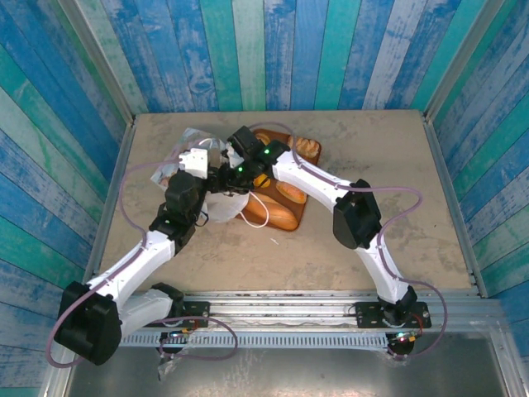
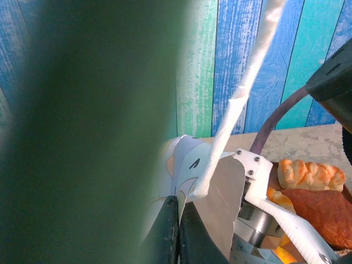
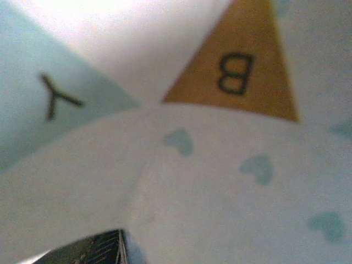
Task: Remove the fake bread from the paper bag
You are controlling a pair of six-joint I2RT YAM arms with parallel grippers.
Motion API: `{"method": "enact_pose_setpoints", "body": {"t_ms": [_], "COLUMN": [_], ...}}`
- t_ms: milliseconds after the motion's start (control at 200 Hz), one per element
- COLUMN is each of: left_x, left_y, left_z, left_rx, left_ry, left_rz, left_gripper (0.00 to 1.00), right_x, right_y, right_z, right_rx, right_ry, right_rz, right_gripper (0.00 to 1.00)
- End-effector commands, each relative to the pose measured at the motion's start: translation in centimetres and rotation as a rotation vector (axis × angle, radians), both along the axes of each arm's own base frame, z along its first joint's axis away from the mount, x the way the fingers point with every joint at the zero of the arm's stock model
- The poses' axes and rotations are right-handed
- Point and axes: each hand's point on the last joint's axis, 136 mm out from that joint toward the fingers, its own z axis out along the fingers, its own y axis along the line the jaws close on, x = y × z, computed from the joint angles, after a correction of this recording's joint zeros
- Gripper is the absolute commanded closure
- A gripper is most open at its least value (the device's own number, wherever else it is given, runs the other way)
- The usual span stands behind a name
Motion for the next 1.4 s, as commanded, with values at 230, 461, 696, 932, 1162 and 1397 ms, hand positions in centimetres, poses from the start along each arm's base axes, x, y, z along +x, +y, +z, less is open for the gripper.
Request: {"method": "enact_pose_setpoints", "body": {"t_ms": [230, 461, 696, 932, 1162, 1397], "left_x": [-0.1, 0.3, 0.6, 0.7, 0.9, 0.9], "left_y": [-2.4, -2.6, -0.7, 1.1, 2.0, 3.0], "left_z": [2.6, 2.1, 2.1, 2.4, 2.2, 2.1], "left_rx": [-0.031, -0.02, 0.013, 0.036, 0.039, 0.036], "left_ry": [-0.055, -0.028, -0.015, -0.013, -0.009, -0.007], "left_rz": [-0.126, -0.129, -0.019, 0.081, 0.137, 0.2], "left_gripper": [1.0, 1.0, 1.0, 1.0, 1.0, 1.0], "right_x": [0.4, 0.4, 0.1, -0.1, -0.7, -1.4], "right_y": [2.4, 2.3, 1.5, 0.3, -1.1, -2.8], "right_z": [1.0, 0.6, 2.1, 4.0, 4.7, 5.6], "right_rx": [0.081, 0.071, 0.071, 0.066, 0.044, -0.002], "right_ry": [-0.025, -0.04, -0.095, -0.154, -0.184, -0.213], "right_rz": [0.044, 0.056, 0.07, 0.068, 0.064, 0.059], "right_gripper": [0.49, 0.68, 0.88, 0.99, 0.99, 0.99]}}
